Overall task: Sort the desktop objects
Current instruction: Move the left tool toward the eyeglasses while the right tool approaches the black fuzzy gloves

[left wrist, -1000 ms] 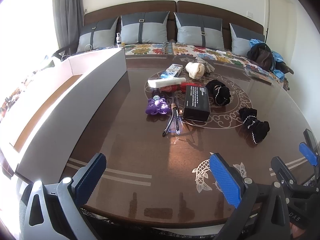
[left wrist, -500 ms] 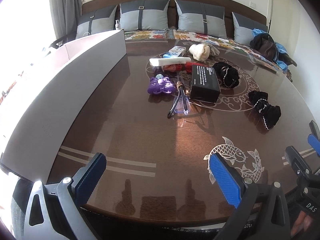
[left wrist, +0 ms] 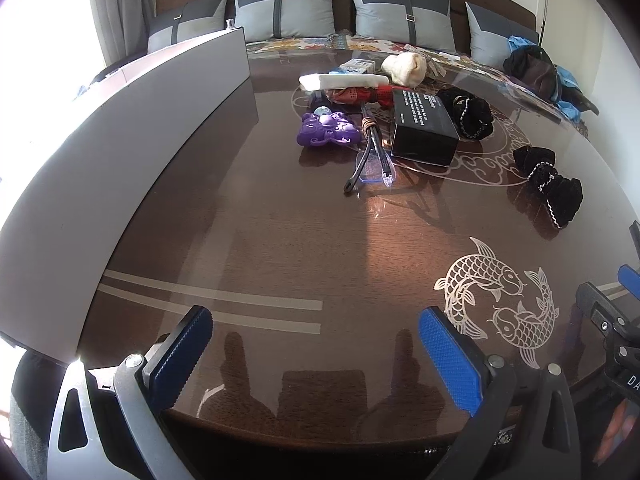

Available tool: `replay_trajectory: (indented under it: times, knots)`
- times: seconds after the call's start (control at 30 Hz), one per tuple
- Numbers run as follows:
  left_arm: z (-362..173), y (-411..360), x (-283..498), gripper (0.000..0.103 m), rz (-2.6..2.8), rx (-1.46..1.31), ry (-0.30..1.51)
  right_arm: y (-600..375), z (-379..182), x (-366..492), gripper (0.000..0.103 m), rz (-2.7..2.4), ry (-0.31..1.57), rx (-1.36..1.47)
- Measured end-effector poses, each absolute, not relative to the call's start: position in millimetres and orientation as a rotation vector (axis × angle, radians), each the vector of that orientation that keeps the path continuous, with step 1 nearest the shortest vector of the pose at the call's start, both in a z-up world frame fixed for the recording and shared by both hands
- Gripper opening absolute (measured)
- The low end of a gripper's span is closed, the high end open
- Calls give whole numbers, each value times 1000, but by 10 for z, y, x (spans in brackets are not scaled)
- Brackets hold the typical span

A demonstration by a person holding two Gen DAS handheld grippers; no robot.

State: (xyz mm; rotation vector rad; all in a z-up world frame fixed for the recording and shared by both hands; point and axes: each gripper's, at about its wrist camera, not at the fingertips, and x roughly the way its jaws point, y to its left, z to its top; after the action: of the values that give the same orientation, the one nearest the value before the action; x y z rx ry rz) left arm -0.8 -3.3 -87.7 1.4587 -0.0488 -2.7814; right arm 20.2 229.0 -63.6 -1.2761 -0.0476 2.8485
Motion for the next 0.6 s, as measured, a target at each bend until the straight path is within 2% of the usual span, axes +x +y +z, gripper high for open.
replay_trajectory:
  times: [0.6]
  knots:
    - [-993,-50,-82,103,-2757,1516,-3,2279,-822,96,103,2809,-20,-1385]
